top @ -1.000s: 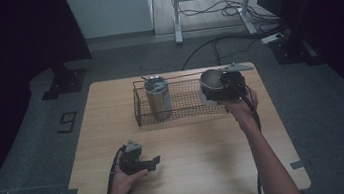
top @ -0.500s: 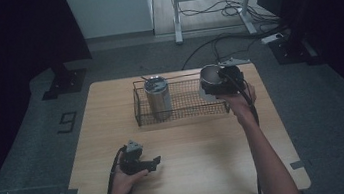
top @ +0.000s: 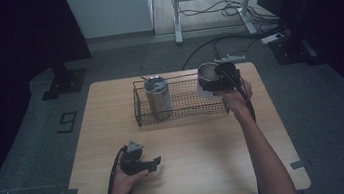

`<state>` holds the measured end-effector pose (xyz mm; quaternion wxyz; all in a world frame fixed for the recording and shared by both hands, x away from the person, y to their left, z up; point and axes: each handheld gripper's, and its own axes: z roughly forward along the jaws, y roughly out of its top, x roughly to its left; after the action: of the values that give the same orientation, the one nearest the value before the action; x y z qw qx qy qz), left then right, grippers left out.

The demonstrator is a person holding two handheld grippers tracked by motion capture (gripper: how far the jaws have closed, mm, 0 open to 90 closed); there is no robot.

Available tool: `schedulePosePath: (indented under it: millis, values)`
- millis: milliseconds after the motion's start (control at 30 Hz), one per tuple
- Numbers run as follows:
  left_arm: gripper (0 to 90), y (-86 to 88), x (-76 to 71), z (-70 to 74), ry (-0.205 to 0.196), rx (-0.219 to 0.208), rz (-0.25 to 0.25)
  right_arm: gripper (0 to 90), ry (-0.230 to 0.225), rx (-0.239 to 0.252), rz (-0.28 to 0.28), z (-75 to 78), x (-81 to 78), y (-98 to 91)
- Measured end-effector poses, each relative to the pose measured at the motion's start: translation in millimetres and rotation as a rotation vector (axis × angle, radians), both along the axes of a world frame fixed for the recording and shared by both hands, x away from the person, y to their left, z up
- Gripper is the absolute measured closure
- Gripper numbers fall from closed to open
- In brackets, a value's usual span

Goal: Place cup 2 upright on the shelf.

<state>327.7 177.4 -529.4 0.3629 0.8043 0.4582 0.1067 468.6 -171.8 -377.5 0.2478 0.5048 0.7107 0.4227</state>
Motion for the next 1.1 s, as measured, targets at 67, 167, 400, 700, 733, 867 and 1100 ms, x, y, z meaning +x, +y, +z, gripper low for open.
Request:
schedulePosePath:
  millis: [67, 167, 400, 700, 733, 867, 1100]
  values:
    - [14.2, 0.7, -0.1, 0.9, -0.002, -0.003, 0.003, 7.1, 0.004, -0.001, 0.002, -1.9, 5.1, 2.1]
    - [14.3, 1.4, -0.1, 1.5, -0.005, -0.005, 0.003, 7.1, 0.008, -0.005, 0.0, -3.5, 8.6, 4.2]
    - [14.3, 0.9, -0.8, 1.0, -0.005, -0.002, -0.003, 7.1, 0.023, -0.011, -0.002, -7.4, 19.5, 10.3]
    - [14.3, -0.9, -1.2, -0.6, 0.0, 0.009, -0.01, 7.1, 0.043, -0.018, -0.001, -16.2, 34.3, 17.8]
    - [14.3, -1.6, -1.7, -1.1, -0.003, 0.013, -0.012, 7.1, 0.051, -0.026, 0.002, -20.2, 38.0, 20.2]
    - [14.3, -2.4, -2.2, -1.4, -0.006, 0.015, -0.015, 7.0, 0.06, -0.033, 0.0, -26.1, 45.1, 22.6]
    - [14.3, -2.0, -1.7, -2.0, -0.003, 0.016, -0.012, 7.1, 0.068, -0.042, -0.006, -29.7, 54.6, 23.4]
